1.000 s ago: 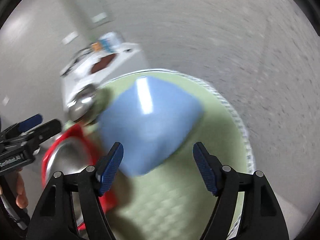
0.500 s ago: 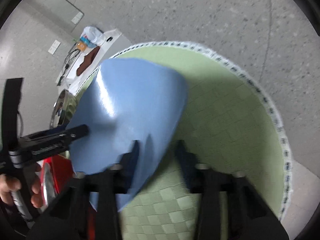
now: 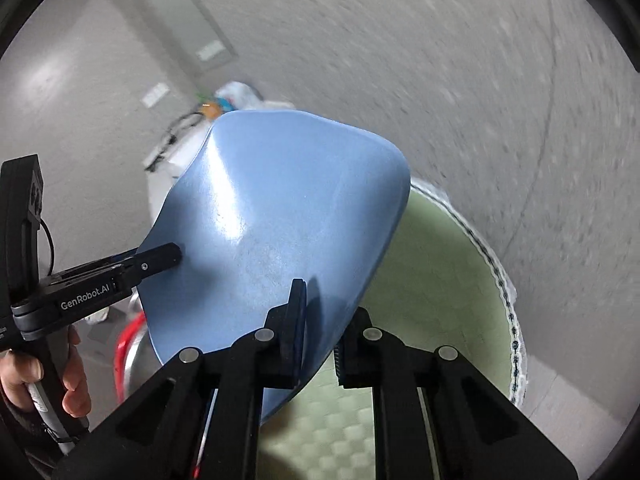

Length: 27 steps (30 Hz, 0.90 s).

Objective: Organize plates and bowls
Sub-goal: 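Grasp the light-blue square plate edges with both grippers and lift, then lower the blue plate onto the steel bowl in the basin and release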

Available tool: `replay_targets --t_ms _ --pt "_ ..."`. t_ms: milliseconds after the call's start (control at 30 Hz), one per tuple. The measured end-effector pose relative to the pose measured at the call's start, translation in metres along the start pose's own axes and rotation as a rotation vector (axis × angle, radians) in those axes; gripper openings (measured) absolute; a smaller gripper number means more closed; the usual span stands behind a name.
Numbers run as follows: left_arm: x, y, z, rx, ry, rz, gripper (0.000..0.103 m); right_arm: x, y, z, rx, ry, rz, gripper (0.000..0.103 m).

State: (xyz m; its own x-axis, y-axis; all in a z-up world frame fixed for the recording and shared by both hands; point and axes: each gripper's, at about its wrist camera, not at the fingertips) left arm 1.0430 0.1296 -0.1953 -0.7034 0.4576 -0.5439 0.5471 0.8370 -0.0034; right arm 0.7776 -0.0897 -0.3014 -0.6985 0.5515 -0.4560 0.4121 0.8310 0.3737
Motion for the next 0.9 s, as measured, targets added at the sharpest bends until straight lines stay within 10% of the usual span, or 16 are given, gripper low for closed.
replay_targets --t_ms 433,900 --pt "0.158 0.062 -0.084 -0.143 0.014 -0.166 0.028 0.093 0.102 -0.008 -0.079 0.151 -0.246 0.013" --pt "0.185 0.076 -0.051 -0.139 0.105 -0.244 0.028 0.136 0.107 0.040 0.039 0.247 -0.343 0.017"
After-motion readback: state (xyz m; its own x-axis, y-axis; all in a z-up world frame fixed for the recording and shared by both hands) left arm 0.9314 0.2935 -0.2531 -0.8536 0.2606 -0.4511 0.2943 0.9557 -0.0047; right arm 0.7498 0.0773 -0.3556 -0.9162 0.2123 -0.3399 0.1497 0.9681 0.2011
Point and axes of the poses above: each gripper's, at about its wrist camera, not at the fingertips, and z roughly the way its jaws point, y to its left, x to its underside, and after that the axes turned 8 degrees about z, right-handed
